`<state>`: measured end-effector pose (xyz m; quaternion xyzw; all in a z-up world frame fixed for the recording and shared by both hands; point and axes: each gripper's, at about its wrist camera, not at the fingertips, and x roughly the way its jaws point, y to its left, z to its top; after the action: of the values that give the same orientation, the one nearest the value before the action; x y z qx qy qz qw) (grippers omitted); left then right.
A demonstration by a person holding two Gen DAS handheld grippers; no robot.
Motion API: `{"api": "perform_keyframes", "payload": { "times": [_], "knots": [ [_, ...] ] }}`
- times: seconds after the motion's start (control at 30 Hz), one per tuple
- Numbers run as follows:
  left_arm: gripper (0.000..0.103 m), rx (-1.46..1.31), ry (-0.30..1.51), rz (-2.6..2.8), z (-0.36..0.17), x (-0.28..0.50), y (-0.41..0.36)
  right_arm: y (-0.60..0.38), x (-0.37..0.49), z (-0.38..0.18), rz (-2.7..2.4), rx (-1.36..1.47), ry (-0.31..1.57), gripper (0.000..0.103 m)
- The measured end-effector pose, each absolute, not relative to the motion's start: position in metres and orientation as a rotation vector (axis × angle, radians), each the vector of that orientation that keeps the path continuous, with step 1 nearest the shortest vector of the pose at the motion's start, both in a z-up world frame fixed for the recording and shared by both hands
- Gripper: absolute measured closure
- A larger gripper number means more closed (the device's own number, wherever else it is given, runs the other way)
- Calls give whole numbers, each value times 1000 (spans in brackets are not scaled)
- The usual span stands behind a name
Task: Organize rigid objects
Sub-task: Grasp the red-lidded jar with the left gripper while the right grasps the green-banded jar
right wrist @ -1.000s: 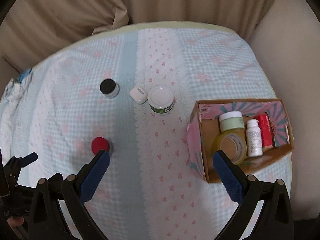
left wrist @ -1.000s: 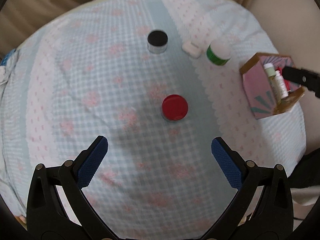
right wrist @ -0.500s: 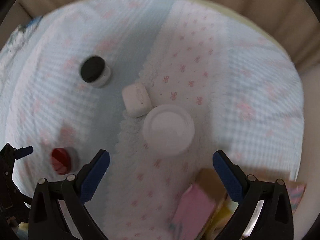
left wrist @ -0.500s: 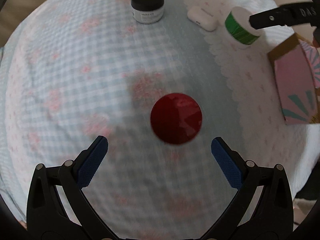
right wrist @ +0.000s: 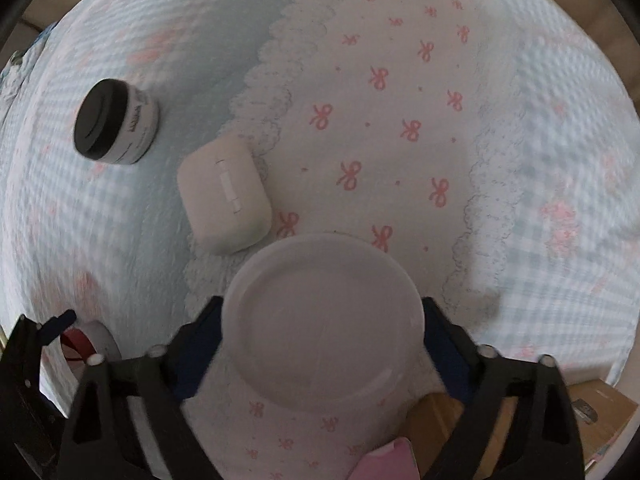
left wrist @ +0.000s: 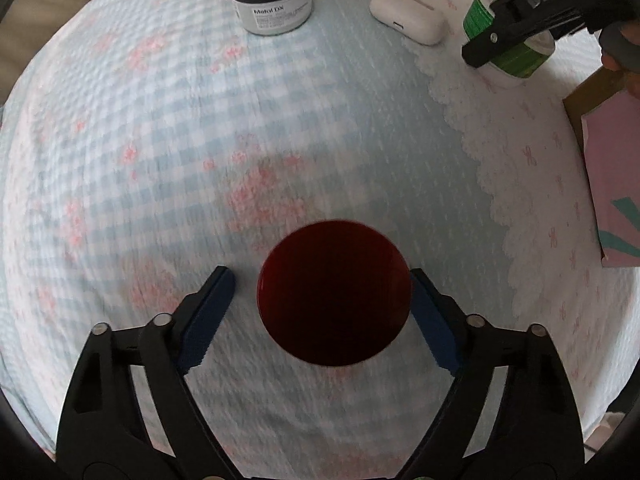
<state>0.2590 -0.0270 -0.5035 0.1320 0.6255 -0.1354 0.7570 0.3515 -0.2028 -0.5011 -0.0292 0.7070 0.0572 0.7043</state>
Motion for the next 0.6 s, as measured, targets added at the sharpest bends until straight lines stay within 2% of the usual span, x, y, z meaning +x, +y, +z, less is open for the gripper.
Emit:
{"api": "perform_keyframes", "payload": {
  "times": [0.03,0.1,0.17,0.6],
  "knots": [
    [26,288,1355,-298,-503,259,-28,-204,352,-504,125,-46,1580,32],
    [44,290,1337,-310,-499,262,-30,-208,355,-506,115,-20,1581,33],
    [51,292,1332,-328,-497,261,-32,-208,353,-506,107,-8,1574,33],
    [52,252,1302,-322,-480,263,-27,-199,345,-500,57,-44,1541,36]
  ]
}}
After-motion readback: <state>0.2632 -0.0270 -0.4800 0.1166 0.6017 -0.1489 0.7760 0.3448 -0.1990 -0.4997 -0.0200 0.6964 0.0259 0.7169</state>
